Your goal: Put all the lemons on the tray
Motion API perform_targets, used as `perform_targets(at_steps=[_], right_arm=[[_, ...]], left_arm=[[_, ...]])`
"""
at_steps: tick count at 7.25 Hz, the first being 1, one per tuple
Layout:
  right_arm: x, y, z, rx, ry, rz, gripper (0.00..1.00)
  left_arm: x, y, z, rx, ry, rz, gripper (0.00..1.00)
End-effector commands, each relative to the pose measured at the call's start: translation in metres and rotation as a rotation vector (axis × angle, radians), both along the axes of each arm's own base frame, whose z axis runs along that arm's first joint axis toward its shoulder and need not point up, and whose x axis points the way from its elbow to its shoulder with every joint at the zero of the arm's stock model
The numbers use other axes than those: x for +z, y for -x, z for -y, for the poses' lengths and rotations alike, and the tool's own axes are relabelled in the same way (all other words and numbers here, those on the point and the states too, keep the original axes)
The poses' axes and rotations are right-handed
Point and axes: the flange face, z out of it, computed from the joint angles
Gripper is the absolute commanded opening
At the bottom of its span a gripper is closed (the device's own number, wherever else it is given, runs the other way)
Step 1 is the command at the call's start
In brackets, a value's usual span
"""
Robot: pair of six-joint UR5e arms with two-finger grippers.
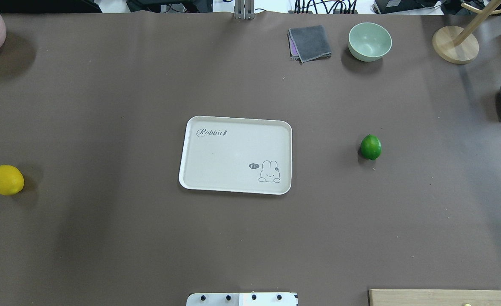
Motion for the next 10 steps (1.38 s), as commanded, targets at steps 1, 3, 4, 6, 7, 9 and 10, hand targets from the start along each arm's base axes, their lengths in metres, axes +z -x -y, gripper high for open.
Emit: perform_targets(at_steps=[1, 3, 4, 6, 7, 9, 10], right_arm=[[-0.019, 0.022, 0.014, -0.047, -0.070, 0.031, 1.00], [-0.042, 0.062, 0.034, -0.084, -0.069, 0.051, 1.00], [-0.050, 0.082, 0.036, -0.106, -0.110, 0.058, 1.00], [-0.053, 0.104, 0.041, -0.111, -0.158, 0.054, 1.00], [-0.064, 0.123, 0.044, -0.076, -0.141, 0.050, 1.00], [-0.090, 0.188, 0.048, 0.022, -0.073, 0.055, 1.00], [-0.102, 0.215, 0.045, 0.026, -0.066, 0.068, 1.00]], left_arm=[[0.006, -0.010, -0.005, 0.057, -0.045, -0.106, 0.98], [-0.013, -0.013, 0.015, 0.024, 0.010, -0.156, 0.98], [-0.028, -0.023, 0.032, 0.025, 0.010, -0.157, 0.98], [-0.035, -0.043, 0.040, -0.048, 0.085, -0.134, 0.98], [-0.041, -0.051, 0.041, -0.129, 0.125, -0.135, 0.98], [-0.041, -0.084, 0.044, -0.206, 0.155, -0.078, 0.98], [-0.054, -0.109, 0.036, -0.250, 0.184, -0.066, 0.98]])
